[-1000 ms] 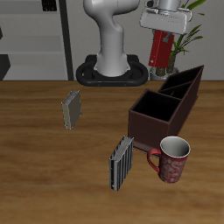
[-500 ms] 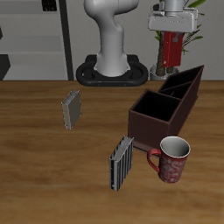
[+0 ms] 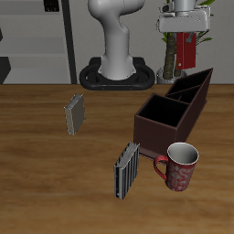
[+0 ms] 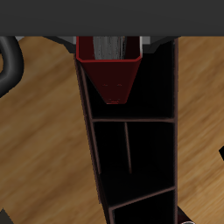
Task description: Place the red book into the left desk caddy's left compartment and place the yellow book into the left desk caddy's left compartment
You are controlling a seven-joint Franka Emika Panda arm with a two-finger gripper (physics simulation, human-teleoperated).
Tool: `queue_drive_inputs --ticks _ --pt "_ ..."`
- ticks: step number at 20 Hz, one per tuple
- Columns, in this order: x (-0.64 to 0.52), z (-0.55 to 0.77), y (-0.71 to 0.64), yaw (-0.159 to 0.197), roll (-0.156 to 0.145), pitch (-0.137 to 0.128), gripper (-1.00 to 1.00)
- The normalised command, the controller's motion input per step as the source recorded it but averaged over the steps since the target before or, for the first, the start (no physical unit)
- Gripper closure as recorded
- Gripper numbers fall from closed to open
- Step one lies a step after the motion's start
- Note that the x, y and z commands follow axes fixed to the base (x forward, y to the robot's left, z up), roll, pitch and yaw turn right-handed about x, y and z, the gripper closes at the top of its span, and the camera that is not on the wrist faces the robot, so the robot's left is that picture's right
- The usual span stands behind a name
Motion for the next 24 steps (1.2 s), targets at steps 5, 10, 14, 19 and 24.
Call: queue_drive_inputs --ticks 5,10,14,19,24 --pt "0.19 0.15 0.01 0.004 0.007 -0.034 1.00" --pt "0.18 0.06 0.00 -0.033 -0.010 0.009 1.00" --pt "0.03 -0.08 0.12 -0.025 0.009 0.034 1.00" --pt "0.03 -0.14 0.23 -0.007 0.054 0.064 1.00" --pt "-0.09 -0.05 0.18 0.015 0.048 0.003 1.00"
